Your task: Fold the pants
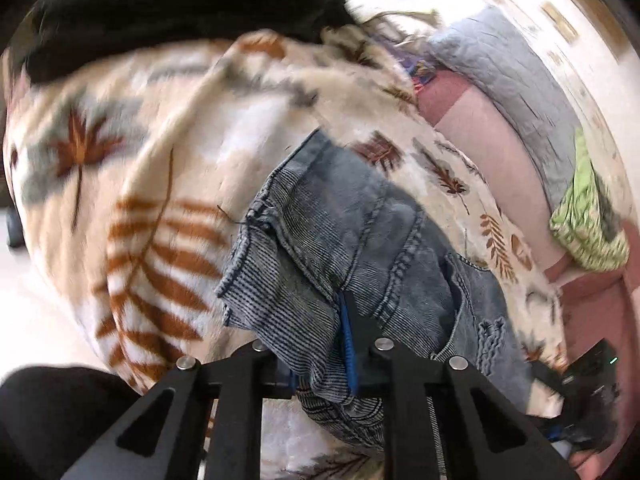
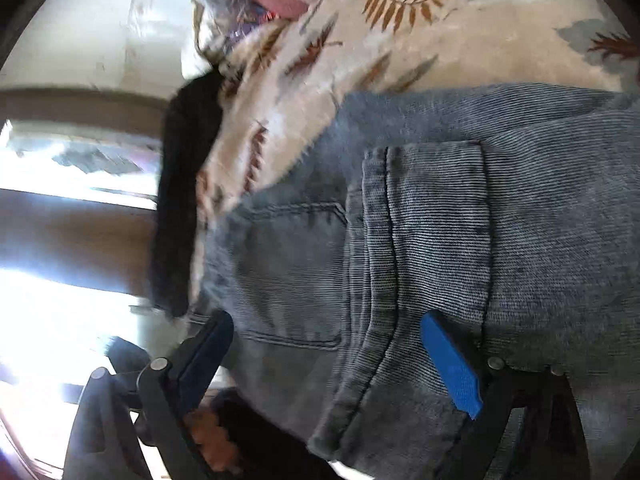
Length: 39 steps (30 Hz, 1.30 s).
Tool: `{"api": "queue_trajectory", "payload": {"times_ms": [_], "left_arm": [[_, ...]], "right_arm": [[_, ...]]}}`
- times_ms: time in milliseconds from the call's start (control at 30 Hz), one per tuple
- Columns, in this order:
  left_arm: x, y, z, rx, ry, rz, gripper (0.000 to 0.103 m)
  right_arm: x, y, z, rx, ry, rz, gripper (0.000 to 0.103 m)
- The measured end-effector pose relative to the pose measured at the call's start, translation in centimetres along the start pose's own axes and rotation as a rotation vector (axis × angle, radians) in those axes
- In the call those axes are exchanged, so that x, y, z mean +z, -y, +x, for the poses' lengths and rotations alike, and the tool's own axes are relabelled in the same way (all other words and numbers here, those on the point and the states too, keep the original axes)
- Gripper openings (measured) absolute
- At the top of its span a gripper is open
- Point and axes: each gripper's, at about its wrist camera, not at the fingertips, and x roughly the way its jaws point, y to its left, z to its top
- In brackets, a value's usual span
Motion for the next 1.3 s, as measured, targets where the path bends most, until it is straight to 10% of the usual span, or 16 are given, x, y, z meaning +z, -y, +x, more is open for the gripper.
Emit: {"api": "queue_trajectory", "payload": {"times_ms": [267, 467, 533, 667, 767, 967, 1167, 1300], "left_arm": [[-2.0, 11.4, -5.4, 0.076, 0.233, 0.395, 0.016], [-12.0, 24.1, -7.1, 0.004, 0.320, 0.891, 0.016], [-15.5, 26.4, -5.6, -0.020, 0.258, 1.004, 0.017], [-23.2, 28.2, 2.5, -0.040, -0.116, 1.233, 0.030], [-23.3, 27.9, 1.0, -0.066, -0.061, 1.246, 0.044], [-14.0, 23.8, -7.0, -0.324, -0.028, 0.925, 0.072], [-6.1, 16.9, -5.2, -0.043, 0.070, 0.631, 0.077], [-8.0, 15.3, 0.2, 0.012, -0.104, 0.686, 0.078]], "right_arm": [[-2.4, 5.0, -10.8, 0.111, 0.233, 0.054, 0.096], [-4.0, 9.7, -19.0, 0.152, 0.421, 0.100, 0.096], [-4.4, 11.6, -20.8, 0.158, 0.463, 0.126, 0.096], [-5.8, 15.9, -22.9, 0.180, 0.514, 0.247, 0.097], [-6.0, 15.6, -23.7, 0.177, 0.524, 0.217, 0.097], [-6.0, 11.9, -23.1, 0.216, 0.479, 0.098, 0.097], [-6.0, 5.3, -19.3, 0.424, 0.320, 0.013, 0.098], [-6.3, 7.1, -13.9, 0.186, 0.210, 0.090, 0.095]]}}
